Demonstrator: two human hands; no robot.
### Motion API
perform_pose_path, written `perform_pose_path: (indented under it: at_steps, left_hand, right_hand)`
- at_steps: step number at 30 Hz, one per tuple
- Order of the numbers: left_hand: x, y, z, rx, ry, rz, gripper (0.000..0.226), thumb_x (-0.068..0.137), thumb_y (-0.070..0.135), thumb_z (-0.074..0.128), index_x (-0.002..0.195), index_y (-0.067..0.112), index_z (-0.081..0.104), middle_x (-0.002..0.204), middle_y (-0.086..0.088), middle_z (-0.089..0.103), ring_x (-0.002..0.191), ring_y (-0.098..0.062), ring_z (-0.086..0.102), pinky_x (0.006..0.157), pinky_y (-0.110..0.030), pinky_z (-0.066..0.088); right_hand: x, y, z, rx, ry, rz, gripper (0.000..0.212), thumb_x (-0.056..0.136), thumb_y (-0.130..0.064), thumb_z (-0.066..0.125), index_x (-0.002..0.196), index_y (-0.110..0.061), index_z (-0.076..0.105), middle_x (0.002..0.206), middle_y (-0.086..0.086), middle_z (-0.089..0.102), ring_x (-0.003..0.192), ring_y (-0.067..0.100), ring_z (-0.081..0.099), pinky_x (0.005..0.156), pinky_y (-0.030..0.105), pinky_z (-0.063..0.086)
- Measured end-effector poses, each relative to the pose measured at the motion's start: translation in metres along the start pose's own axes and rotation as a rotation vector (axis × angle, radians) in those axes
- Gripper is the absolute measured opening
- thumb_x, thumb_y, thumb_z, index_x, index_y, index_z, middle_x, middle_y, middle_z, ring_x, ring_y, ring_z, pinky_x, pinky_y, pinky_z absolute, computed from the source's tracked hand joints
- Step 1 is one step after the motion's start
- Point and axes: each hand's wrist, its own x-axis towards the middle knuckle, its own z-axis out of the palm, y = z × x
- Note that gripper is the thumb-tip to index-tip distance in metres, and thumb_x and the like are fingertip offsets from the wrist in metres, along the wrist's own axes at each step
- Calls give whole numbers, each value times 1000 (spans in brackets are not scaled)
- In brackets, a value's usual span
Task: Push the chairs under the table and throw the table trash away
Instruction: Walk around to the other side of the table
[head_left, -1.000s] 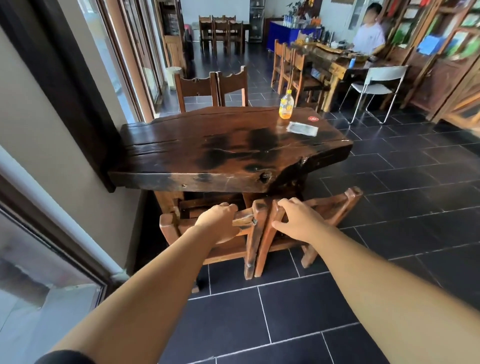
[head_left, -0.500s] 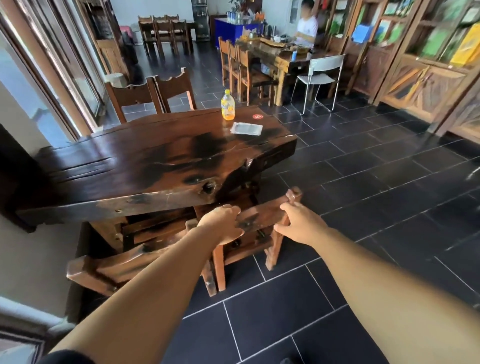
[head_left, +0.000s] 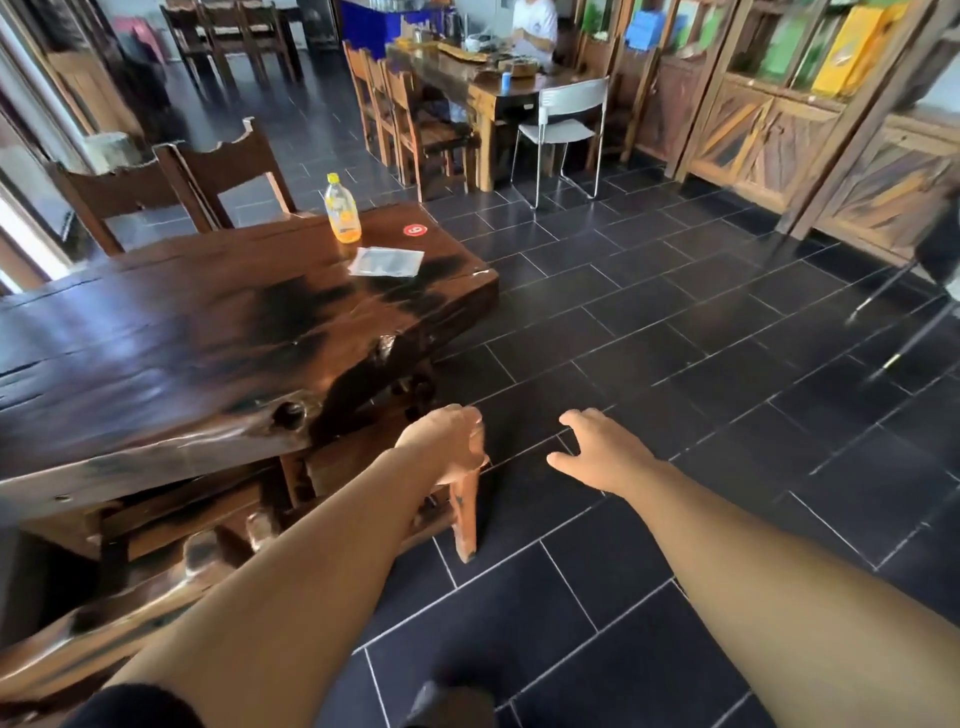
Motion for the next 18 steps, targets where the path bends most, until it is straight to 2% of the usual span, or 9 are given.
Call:
perform_pose_path:
  at_steps: [6, 12, 18]
  left_hand:
    - [101, 17, -6, 5, -10, 3, 66, 90, 41, 64, 147, 22, 38, 144, -2, 47, 129, -26, 49, 102, -43, 47]
    - [235, 24, -29, -26, 3, -11, 63, 92, 41, 63, 147, 22, 38, 143, 0, 47, 126, -25, 52, 97, -38, 50]
    - [355, 35, -70, -31, -15, -17, 63, 90, 42, 64, 145, 22, 40, 141, 0, 49, 124, -25, 53, 97, -40, 50]
  right_hand:
    - [87, 43, -23, -9, -12, -5, 58, 93, -46, 60, 141, -19, 44, 134, 3, 49, 111, 24, 58, 89, 39, 52]
    - [211, 83, -61, -43, -29, -17, 59, 93, -44, 61, 143, -20, 42, 138, 2, 48, 118, 24, 56, 93, 39, 51]
    - [324, 114, -108, -60, -74, -15, 58, 93, -45, 60, 142, -21, 42, 137, 1, 48, 113, 22, 58, 88, 37, 51]
